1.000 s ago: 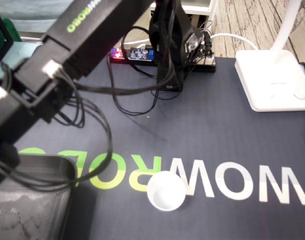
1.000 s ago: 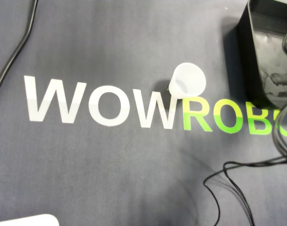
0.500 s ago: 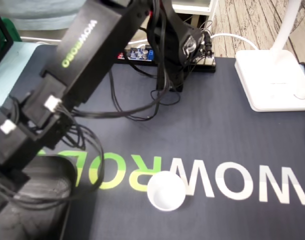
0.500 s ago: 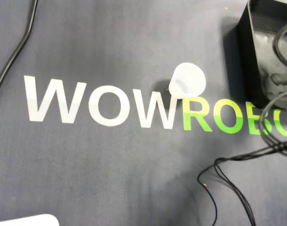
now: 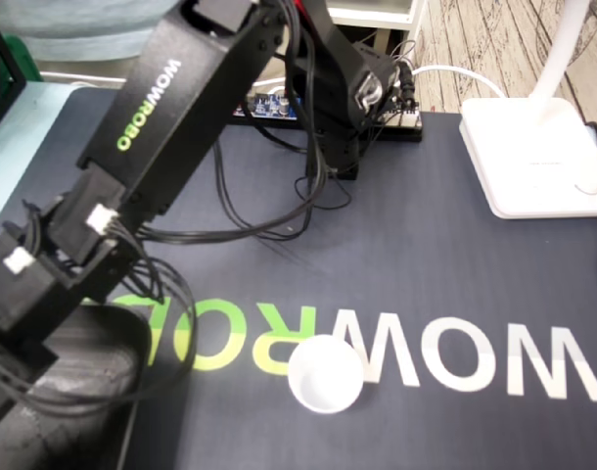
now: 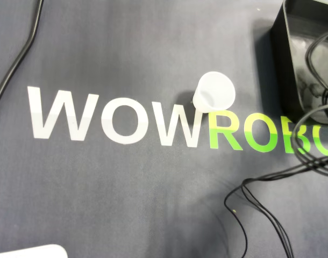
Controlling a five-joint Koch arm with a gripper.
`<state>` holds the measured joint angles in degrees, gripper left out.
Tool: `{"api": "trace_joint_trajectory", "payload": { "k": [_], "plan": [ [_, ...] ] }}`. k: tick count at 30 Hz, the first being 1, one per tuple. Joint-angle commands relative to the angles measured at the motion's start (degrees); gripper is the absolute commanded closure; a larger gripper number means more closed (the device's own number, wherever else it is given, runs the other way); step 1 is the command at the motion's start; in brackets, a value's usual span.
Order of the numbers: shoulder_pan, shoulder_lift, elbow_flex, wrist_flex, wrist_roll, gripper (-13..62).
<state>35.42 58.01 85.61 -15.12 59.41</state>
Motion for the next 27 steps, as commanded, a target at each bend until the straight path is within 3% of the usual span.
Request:
{"api": "trace_joint_trajectory", "payload": {
  "k": [1,14,27],
  "plan": [
    [0.00,2.20,-5.54,-4.57,-2.02,47.4],
    [-4.66,14.41,-0.44,-4.66,-50.19,47.2],
    [-9.93,34.63,22.68,-4.66,-77.52,47.1]
  ]
}}
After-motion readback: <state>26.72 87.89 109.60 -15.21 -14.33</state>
